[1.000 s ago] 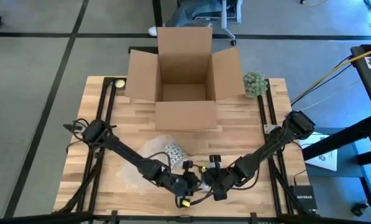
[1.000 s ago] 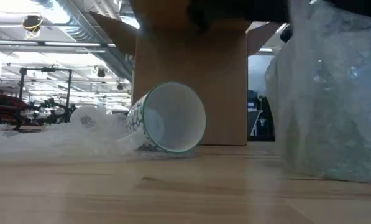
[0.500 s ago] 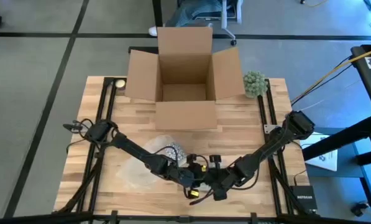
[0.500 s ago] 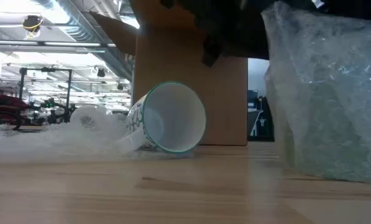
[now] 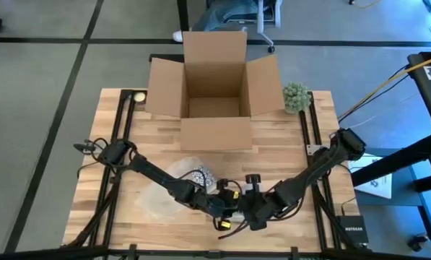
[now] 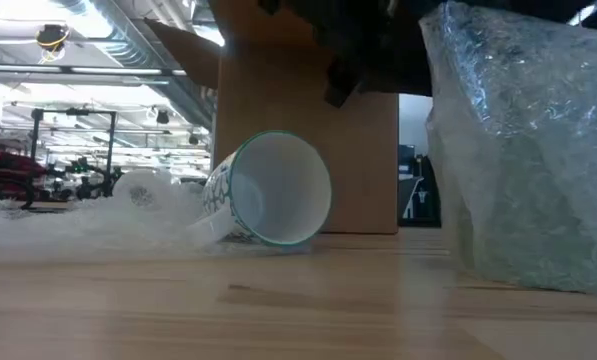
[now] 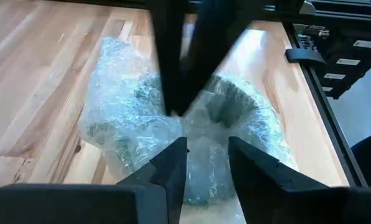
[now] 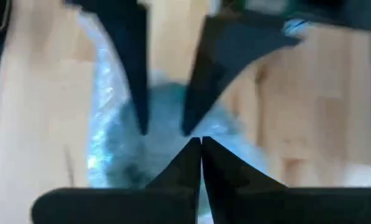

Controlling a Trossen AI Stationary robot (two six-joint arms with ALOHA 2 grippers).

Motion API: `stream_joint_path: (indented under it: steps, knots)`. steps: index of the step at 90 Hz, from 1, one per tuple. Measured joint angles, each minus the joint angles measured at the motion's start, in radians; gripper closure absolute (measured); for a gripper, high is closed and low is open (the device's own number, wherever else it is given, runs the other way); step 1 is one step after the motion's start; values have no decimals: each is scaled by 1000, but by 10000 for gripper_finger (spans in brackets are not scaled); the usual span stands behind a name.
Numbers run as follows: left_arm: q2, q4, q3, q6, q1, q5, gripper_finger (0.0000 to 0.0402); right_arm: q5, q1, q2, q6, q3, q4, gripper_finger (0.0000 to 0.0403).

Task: Wrap mug
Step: Wrap the green mug with the right transparent bubble wrap

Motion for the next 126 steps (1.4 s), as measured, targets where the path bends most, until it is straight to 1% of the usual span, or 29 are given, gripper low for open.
stream_joint_path:
  steps: [10,29,35,42,62,78,95,112,126]
  knots:
    - [0,-2,0,0,0,0,299,25,-2,0,0,-61,37,402]
    - [1,-2,-1,0,0,2,299,-2,-7,-7,51,-270,319,402]
    - [1,-2,-1,0,0,2,299,-11,-7,-7,54,-312,403,402]
    - [1,0,-1,0,0,2,299,-14,-7,-6,56,-326,433,402]
    - [2,3,-2,1,0,2,299,-23,-7,-3,51,-303,406,402]
    - [2,6,-2,3,0,2,299,-53,-8,5,38,-220,277,402]
    - [2,6,-2,6,0,2,299,-55,-6,-6,34,-138,156,402]
    - [2,7,-2,10,0,2,299,-43,-6,-54,41,-131,115,402]
    - [2,7,-3,11,0,2,299,-16,-4,-92,80,-131,28,402]
